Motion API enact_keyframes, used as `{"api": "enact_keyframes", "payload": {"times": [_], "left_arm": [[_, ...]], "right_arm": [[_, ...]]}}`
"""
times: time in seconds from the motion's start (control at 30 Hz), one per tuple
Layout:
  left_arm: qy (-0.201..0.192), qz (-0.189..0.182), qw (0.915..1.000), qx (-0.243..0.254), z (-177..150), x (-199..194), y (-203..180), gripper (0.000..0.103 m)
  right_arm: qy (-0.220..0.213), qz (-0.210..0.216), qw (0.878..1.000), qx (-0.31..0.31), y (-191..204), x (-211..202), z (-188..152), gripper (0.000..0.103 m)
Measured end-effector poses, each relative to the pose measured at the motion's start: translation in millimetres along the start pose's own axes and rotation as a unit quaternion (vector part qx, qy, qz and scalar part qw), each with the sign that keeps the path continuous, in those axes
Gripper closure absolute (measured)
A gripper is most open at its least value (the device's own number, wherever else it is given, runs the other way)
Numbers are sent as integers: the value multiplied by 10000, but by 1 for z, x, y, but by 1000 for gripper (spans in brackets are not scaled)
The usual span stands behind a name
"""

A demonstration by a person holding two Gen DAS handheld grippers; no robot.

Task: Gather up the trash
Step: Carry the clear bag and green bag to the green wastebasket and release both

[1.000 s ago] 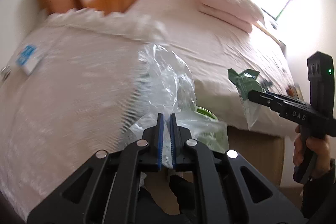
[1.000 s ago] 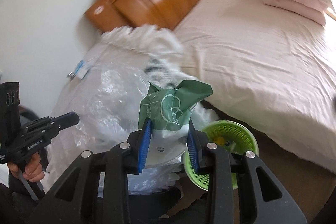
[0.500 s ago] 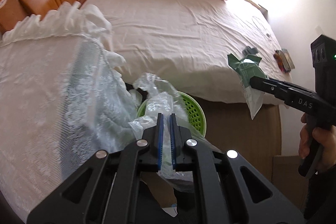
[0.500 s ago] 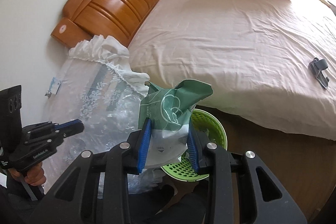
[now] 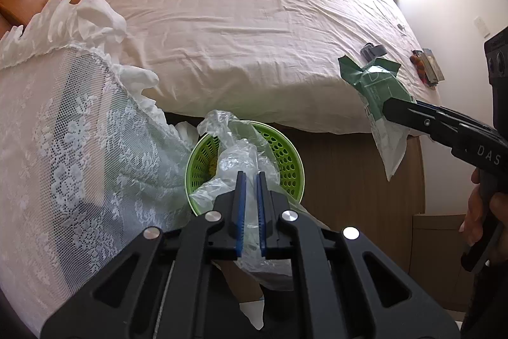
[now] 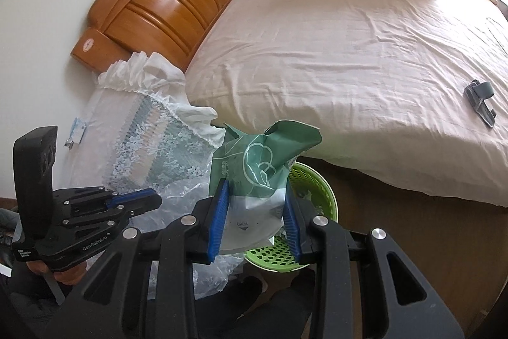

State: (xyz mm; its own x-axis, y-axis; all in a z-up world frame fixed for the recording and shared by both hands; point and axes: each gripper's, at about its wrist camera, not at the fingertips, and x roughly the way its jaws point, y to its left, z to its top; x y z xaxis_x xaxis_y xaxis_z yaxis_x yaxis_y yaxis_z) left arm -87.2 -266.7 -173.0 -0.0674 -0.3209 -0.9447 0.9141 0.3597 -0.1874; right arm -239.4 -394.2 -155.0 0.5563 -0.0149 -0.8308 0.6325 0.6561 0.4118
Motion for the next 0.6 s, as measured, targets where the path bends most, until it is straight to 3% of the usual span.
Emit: {"api": "enact_keyframes", "payload": {"times": [0.1, 0.13, 0.17, 0.2, 0.23, 0.33, 0.43, 0.53, 0.6], "left_arm": [[34, -27, 10000, -12, 2, 2, 0, 95], [53, -46, 10000, -11, 2, 2, 1, 88], [72, -55, 10000, -18, 2, 2, 1, 81], [62, -42, 10000, -42, 2, 2, 2, 59], [26, -14, 10000, -51, 2, 1, 1, 46], [-85, 23, 10000, -17, 1, -5, 0, 39], [-182, 135, 9997, -21, 1, -11, 1, 25], [-340, 394, 9986, -51, -2, -24, 5, 13], [-479, 608, 9969, -104, -4, -34, 11, 10]], "right_arm": [[16, -5, 10000, 21, -2, 1, -1, 70], [29, -8, 10000, 24, -2, 2, -1, 70], [37, -6, 10000, 25, -3, 2, -1, 70], [46, -6, 10000, 22, -3, 3, -1, 70], [55, -11, 10000, 15, -2, 4, -2, 70], [79, -42, 10000, -7, -1, 6, -3, 69], [124, -98, 9999, -57, 1, 9, -5, 69], [216, -192, 9995, -117, 3, 15, -9, 69], [279, -272, 9991, -182, 5, 20, -12, 68]]}}
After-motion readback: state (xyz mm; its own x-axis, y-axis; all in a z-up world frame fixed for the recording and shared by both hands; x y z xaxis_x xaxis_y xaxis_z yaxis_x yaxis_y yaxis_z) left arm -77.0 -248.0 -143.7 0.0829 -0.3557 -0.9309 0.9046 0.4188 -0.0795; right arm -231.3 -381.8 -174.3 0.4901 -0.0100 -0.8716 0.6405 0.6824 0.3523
